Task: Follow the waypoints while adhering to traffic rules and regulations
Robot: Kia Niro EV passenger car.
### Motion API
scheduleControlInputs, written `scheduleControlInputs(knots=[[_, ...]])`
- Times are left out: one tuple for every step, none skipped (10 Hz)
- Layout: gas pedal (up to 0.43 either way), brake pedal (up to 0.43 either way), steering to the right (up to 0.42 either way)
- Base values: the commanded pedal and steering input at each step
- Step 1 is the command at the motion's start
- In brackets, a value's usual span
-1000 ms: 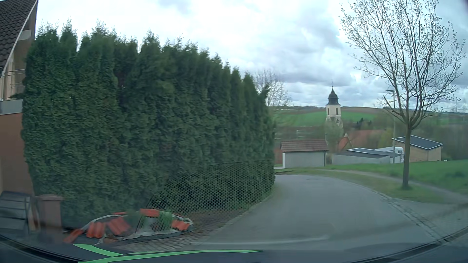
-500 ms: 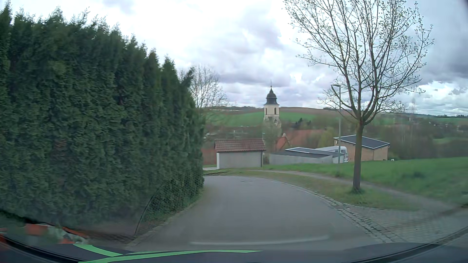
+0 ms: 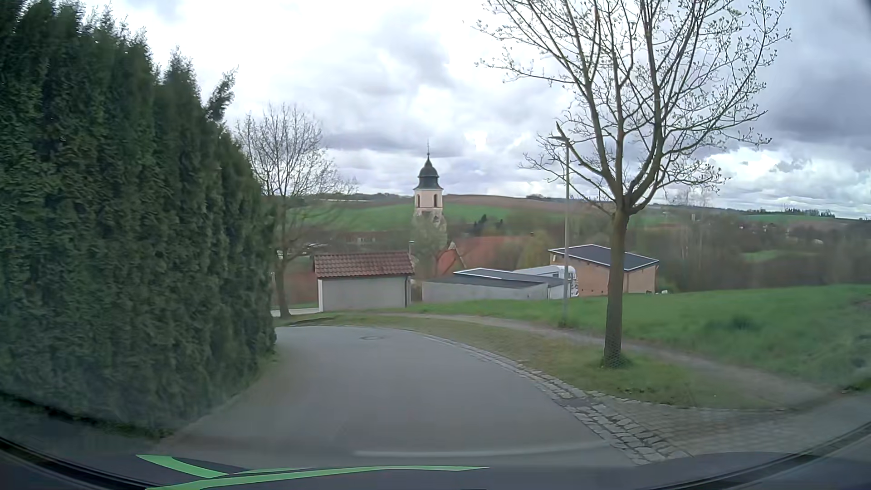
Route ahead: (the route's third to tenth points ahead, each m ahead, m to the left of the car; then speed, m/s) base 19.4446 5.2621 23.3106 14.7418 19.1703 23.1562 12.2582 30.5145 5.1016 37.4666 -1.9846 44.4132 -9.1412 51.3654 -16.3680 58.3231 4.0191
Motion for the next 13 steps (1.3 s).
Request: scheduleControlInputs(knots=[[0.0, 0.171, 0.135], [0.0, 0.183, 0.098], [0.0, 0.195, 0.058], [0.0, 0.195, 0.018], [0.0, 0.207, -0.011], [0.0, 0.213, -0.016], [0.0, 0.213, -0.009], [0.0, 0.213, -0.006], [0.0, 0.22, -0.006], [0.0, 0.22, -0.006], [0.0, 0.226, -0.018], [0.0, 0.232, -0.03], [0.0, 0.232, -0.038]])
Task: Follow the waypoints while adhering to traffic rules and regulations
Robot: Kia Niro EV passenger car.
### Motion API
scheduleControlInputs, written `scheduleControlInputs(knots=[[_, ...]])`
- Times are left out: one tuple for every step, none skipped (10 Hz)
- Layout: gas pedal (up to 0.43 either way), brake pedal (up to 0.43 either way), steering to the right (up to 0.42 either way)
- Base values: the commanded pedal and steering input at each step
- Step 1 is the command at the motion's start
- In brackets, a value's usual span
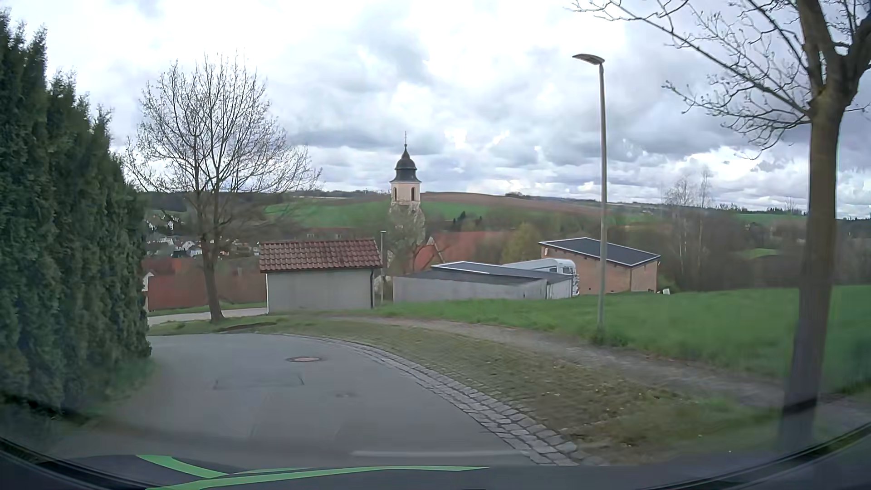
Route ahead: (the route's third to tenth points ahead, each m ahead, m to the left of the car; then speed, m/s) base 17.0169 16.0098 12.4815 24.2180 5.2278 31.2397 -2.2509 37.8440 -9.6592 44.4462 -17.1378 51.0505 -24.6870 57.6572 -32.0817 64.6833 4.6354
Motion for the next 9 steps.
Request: scheduleControlInputs(knots=[[0.0, 0.232, -0.05], [0.0, 0.238, -0.065], [0.0, 0.25, -0.077], [0.0, 0.262, -0.091], [0.0, 0.268, -0.101], [0.0, 0.268, -0.115], [0.0, 0.274, -0.134], [0.0, 0.274, -0.152], [0.0, 0.268, -0.166]])
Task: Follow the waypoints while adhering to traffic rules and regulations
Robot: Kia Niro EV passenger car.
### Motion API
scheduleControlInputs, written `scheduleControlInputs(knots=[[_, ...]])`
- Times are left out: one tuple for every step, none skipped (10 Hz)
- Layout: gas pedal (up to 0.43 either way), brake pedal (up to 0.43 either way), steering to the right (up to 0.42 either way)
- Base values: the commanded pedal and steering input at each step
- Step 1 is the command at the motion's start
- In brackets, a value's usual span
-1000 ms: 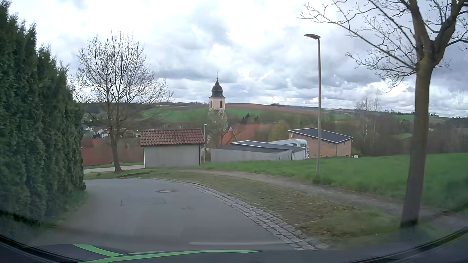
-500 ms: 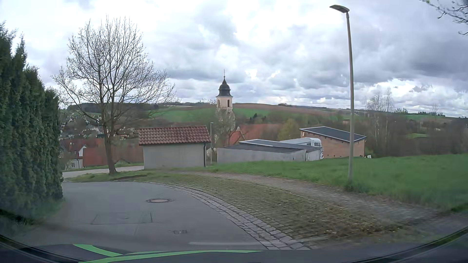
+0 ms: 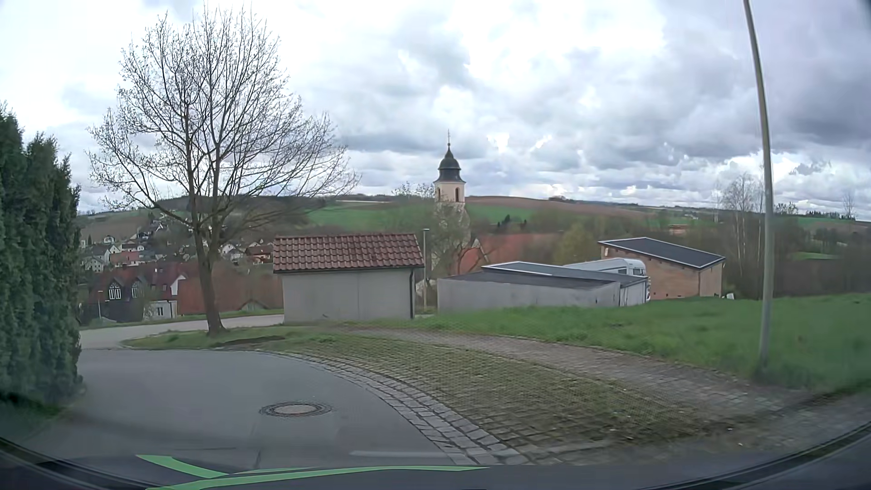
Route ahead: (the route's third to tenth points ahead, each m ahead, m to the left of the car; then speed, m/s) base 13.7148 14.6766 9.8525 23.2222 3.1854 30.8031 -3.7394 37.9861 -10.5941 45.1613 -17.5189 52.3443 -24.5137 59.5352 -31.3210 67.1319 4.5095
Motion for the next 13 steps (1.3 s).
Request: scheduleControlInputs(knots=[[0.0, 0.268, -0.181], [0.0, 0.268, -0.189], [0.0, 0.268, -0.198], [0.0, 0.268, -0.208], [0.0, 0.268, -0.218], [0.0, 0.262, -0.236], [0.0, 0.256, -0.247], [0.0, 0.25, -0.251], [0.0, 0.238, -0.254], [0.0, 0.238, -0.261], [0.0, 0.232, -0.266], [0.0, 0.232, -0.275], [0.0, 0.232, -0.287]])
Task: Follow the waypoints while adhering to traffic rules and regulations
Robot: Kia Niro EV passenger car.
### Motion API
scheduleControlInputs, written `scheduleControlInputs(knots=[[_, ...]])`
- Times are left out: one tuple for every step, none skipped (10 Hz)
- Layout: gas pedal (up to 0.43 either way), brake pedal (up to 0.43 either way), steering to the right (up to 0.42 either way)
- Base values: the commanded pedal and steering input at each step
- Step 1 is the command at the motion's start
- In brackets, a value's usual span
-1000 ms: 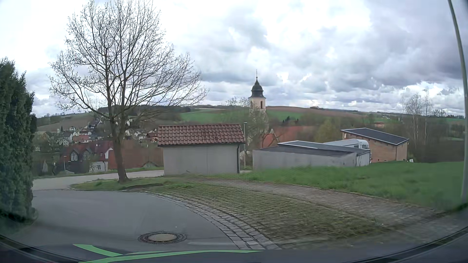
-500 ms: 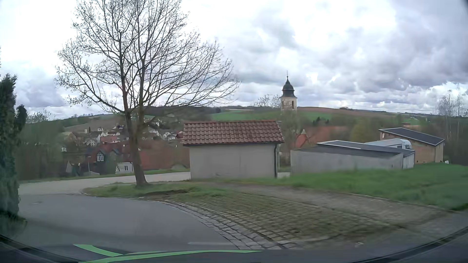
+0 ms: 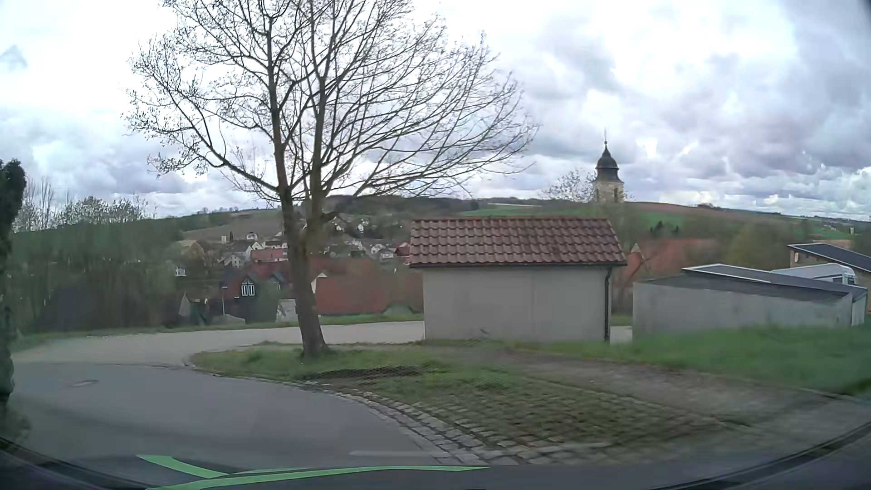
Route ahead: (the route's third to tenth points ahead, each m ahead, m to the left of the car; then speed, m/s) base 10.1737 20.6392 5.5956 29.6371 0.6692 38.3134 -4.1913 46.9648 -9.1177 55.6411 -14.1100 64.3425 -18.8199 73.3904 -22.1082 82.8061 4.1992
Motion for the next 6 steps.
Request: scheduleControlInputs(knots=[[0.0, 0.232, -0.298], [0.0, 0.232, -0.306], [0.0, 0.232, -0.314], [0.0, 0.232, -0.327], [0.0, 0.232, -0.339], [0.0, 0.238, -0.354]])
